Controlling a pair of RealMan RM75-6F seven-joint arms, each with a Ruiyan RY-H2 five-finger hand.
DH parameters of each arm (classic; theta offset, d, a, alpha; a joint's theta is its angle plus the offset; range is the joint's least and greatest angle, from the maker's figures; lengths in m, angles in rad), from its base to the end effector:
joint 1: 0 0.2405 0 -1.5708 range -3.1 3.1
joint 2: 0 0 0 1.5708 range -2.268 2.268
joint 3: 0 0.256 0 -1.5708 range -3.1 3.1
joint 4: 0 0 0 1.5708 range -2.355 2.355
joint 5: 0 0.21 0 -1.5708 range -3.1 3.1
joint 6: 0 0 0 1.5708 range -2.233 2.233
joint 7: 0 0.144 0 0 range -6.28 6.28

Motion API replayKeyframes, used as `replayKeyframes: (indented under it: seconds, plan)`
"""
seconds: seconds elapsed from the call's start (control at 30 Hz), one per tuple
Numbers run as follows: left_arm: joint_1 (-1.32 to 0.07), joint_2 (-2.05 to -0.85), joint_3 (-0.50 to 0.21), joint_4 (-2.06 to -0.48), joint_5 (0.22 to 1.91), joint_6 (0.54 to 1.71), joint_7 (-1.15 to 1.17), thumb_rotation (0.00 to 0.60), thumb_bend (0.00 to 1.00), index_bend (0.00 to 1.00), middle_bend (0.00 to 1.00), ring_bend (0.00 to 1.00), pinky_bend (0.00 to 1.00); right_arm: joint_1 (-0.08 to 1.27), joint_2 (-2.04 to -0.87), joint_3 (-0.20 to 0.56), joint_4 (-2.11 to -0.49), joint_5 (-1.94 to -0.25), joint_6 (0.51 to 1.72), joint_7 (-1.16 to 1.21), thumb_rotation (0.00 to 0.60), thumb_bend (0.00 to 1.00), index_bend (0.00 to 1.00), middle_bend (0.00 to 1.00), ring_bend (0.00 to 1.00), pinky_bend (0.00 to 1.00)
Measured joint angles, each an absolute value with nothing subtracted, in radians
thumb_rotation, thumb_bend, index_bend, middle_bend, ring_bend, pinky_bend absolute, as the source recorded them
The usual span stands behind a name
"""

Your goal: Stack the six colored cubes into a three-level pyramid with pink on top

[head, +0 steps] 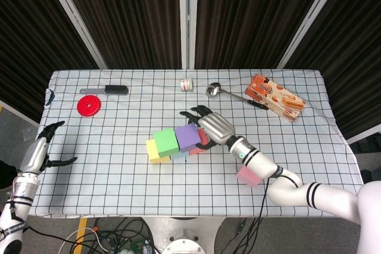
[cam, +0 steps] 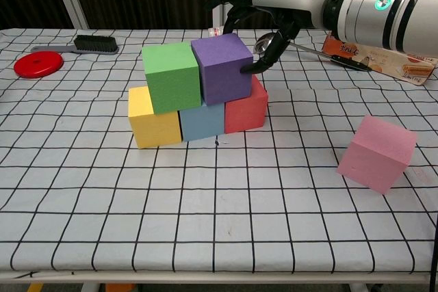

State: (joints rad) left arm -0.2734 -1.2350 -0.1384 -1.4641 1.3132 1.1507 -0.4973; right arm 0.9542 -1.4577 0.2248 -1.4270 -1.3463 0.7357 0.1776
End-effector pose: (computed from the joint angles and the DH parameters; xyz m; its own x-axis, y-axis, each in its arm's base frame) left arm -0.3225 0.2590 0.1153 -0.1145 0.1409 0.9834 0.9902 0.0963 0.1015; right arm -0.0724 -0.3806 -0.0029 0.3254 -0.4034 0.8552 -0.8216 -0.5683 0.0445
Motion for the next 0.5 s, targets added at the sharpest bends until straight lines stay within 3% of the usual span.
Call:
replayKeyframes:
  seconds: [0.5]
  plan:
    - [-0.271, -1.232, -0.133, -1.463, 1.32, 1.154, -0.502, 0.6, 0.03, 0.1, 0.08, 0.0, 0.08, 0.967, -1.479, 0.226, -1.417, -1.331, 0.743, 0.174, 0.6, 0.24, 0.0, 0.44, 0.06, 0.0]
